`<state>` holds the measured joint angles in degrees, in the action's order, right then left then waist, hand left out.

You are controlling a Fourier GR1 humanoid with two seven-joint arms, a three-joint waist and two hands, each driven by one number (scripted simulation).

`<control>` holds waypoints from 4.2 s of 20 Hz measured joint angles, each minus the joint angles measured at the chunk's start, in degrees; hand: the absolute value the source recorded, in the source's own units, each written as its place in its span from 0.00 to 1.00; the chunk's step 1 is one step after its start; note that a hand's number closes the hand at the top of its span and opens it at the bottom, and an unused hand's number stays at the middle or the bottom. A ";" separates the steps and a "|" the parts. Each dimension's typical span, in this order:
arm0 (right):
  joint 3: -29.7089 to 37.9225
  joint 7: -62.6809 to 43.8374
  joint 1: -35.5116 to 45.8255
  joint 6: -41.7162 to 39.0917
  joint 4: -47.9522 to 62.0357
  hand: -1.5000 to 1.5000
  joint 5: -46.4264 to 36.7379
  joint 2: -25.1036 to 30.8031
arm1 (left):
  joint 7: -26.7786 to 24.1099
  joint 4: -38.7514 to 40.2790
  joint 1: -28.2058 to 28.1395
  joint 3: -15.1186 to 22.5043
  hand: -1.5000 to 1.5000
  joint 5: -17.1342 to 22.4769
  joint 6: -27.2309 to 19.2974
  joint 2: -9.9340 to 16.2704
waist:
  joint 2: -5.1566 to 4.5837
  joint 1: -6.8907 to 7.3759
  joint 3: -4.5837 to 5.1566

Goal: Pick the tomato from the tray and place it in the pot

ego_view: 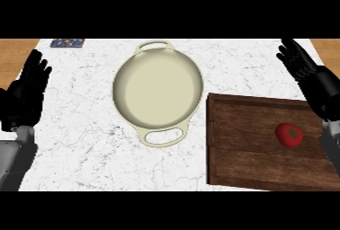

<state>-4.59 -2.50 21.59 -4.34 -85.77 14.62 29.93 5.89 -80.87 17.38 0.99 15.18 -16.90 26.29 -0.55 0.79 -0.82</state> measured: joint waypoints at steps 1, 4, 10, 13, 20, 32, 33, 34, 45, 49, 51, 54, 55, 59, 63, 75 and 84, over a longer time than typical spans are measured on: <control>0.48 2.00 0.82 -1.83 2.66 1.00 0.52 -0.21 | -0.23 0.02 -0.02 0.16 0.50 -0.37 -0.13 -0.39 | 0.06 0.04 0.16; 2.25 9.18 2.43 -11.17 8.88 1.00 4.11 1.33 | -0.03 -1.13 0.35 0.35 0.50 -0.22 0.38 -0.61 | -0.17 0.81 0.37; 2.27 24.82 3.98 -21.60 15.33 0.00 -1.57 7.34 | -0.19 -3.06 0.71 2.32 0.50 0.63 1.07 -3.31 | -1.03 2.77 0.34; 3.33 35.42 3.55 -25.45 21.41 0.00 -2.83 8.00 | 0.18 -3.71 0.81 3.10 0.50 0.87 1.23 -4.28 | -1.23 2.99 0.25; 3.03 45.42 4.63 -27.14 27.99 0.00 -5.38 14.10 | 1.28 -5.73 -0.44 3.90 0.50 0.90 1.20 -4.90 | -0.83 3.02 0.31; -15.60 50.24 7.32 -22.84 20.64 0.00 -24.55 27.29 | 2.60 -7.44 -1.73 4.17 0.50 0.11 0.54 -5.00 | -0.26 2.64 0.63; -17.25 50.72 7.57 -22.13 19.99 0.00 -26.30 27.95 | 2.86 -7.91 -1.73 4.31 0.50 -0.03 0.43 -5.04 | -0.17 2.46 0.65; -18.83 51.51 7.61 -21.36 19.72 0.00 -27.98 28.73 | 3.15 -7.98 -1.62 4.01 0.50 0.13 0.50 -4.87 | -0.13 2.28 0.67; -29.34 56.67 9.38 -15.32 25.01 0.00 -38.44 27.87 | 3.58 -10.42 -4.54 2.69 0.50 -0.46 0.73 -4.87 | 0.17 1.08 0.76; -31.06 57.25 10.43 -13.92 28.02 0.00 -40.88 25.81 | 3.55 -9.68 -4.64 1.78 0.50 -0.42 1.73 -4.79 | 0.23 0.59 0.78; -31.35 57.09 10.93 -13.03 29.75 0.00 -42.90 24.11 | 4.16 -9.64 -4.36 1.16 0.50 -0.58 1.81 -4.88 | 0.29 0.34 0.78; -31.16 57.00 10.86 -11.81 31.61 0.00 -45.56 22.04 | 4.02 -10.62 -5.67 0.99 0.50 -1.27 2.00 -5.60 | 0.39 0.07 0.80; -30.83 57.51 11.26 -11.22 33.26 0.00 -46.43 21.58 | 4.32 -11.06 -5.73 0.70 0.50 -1.29 2.22 -5.55 | 0.38 0.07 0.79; -30.41 58.12 11.92 -10.16 36.32 0.00 -48.50 19.13 | 3.80 -10.67 -6.18 0.32 0.50 -2.05 2.75 -6.31 | 0.40 -0.06 0.79; -30.27 58.38 12.64 -9.15 39.25 0.00 -50.44 16.20 | 4.79 -10.64 -5.24 -0.40 0.50 -2.59 2.83 -6.58 | 0.38 -0.11 0.79; -28.23 59.76 14.24 -5.69 47.94 1.00 -57.05 10.84 | 5.87 -12.17 -5.60 -1.32 0.50 -4.82 3.26 -8.52 | 0.56 -0.14 0.97; -29.09 63.30 13.73 -0.88 49.17 1.00 -60.55 8.53 | 6.32 -12.72 -6.02 -1.79 0.50 -5.41 4.21 -8.97 | 0.63 -0.06 1.13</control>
<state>-33.68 60.79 35.32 -5.23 -36.60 -45.94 38.46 12.22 -93.59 11.36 -0.80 9.77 -12.69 17.31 0.08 0.73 0.31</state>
